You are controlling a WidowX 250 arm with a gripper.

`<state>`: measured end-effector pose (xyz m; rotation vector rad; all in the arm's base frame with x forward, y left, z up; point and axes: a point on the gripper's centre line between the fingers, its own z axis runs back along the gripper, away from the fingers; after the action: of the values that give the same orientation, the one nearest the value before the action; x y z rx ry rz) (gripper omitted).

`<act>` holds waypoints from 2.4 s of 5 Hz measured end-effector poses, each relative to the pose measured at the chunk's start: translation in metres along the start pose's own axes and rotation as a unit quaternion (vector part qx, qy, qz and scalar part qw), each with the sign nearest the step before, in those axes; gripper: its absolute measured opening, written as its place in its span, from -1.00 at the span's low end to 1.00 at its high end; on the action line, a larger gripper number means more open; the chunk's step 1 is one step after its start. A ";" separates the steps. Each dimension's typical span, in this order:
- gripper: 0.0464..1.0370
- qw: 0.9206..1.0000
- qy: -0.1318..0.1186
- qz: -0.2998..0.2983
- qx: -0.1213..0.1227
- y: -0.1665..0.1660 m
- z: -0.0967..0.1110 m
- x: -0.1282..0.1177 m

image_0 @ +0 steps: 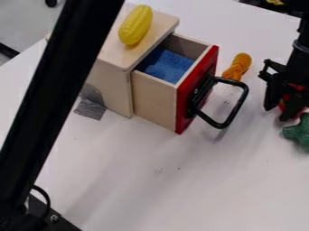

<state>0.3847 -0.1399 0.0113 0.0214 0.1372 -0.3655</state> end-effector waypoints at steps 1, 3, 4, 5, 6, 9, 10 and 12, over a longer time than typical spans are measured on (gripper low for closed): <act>-0.76 1.000 0.012 -0.001 0.000 -0.003 -0.009 0.000; -0.90 1.000 0.003 -0.006 0.001 -0.008 -0.006 0.004; -0.90 1.000 -0.018 0.006 0.008 -0.006 0.013 0.003; -0.90 0.997 -0.073 0.032 0.014 -0.004 0.064 -0.011; -0.90 0.995 -0.089 0.051 0.015 -0.002 0.088 -0.049; -0.90 0.992 -0.054 0.112 -0.003 -0.008 0.065 -0.203; -0.90 0.992 -0.033 0.126 -0.002 -0.003 0.044 -0.231; -0.90 0.985 -0.028 0.165 -0.029 0.030 -0.003 -0.254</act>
<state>0.1599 -0.0219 0.0428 -0.0246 0.0865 -0.0302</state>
